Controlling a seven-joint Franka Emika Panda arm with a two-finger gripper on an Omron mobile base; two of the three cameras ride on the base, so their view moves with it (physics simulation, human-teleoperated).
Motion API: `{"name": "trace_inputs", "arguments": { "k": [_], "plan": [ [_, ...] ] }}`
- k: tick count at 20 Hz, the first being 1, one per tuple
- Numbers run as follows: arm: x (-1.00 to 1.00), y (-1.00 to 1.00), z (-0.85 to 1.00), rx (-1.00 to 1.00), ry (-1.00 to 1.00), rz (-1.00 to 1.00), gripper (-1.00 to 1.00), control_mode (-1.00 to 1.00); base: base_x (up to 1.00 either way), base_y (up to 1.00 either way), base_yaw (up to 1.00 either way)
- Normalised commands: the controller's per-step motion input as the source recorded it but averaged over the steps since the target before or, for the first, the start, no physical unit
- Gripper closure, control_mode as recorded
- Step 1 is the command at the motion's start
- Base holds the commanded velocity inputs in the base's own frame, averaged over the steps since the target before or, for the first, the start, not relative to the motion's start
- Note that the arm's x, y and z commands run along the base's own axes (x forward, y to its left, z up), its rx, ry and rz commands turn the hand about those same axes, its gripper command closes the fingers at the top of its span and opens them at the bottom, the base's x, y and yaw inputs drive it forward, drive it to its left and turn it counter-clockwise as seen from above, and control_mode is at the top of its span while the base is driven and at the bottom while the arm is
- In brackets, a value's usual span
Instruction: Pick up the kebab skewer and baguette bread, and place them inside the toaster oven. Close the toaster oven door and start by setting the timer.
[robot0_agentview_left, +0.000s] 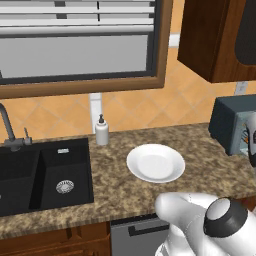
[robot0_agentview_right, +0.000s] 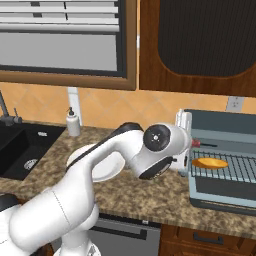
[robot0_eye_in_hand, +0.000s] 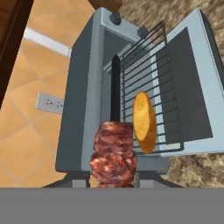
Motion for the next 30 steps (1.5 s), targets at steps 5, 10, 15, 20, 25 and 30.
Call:
{"name": "trace_inputs", "arguments": {
  "k": [5, 10, 15, 20, 25, 30],
  "plan": [
    [0.0, -0.8, -0.13, 0.03, -0.06, -0.07, 1.0, -1.0, 0.0, 0.0, 0.0],
    [0.0, -0.85, -0.41, 0.0, -0.01, 0.04, 1.0, -1.0, 0.0, 0.0, 0.0],
    [0.06, -0.81, -0.41, 0.03, 0.0, 0.11, 1.0, -1.0, 0.0, 0.0, 0.0],
    [0.23, -0.8, -0.34, 0.05, 0.0, 0.12, 1.0, -1.0, 0.0, 0.0, 0.0],
    [0.31, -0.59, -0.32, 0.03, 0.0, 0.1, 1.0, -1.0, 0.0, 0.0, 0.0],
    [0.28, -0.09, -0.29, 0.0, 0.07, 0.05, 1.0, -1.0, 0.0, 0.0, 0.0]
  ]
}}
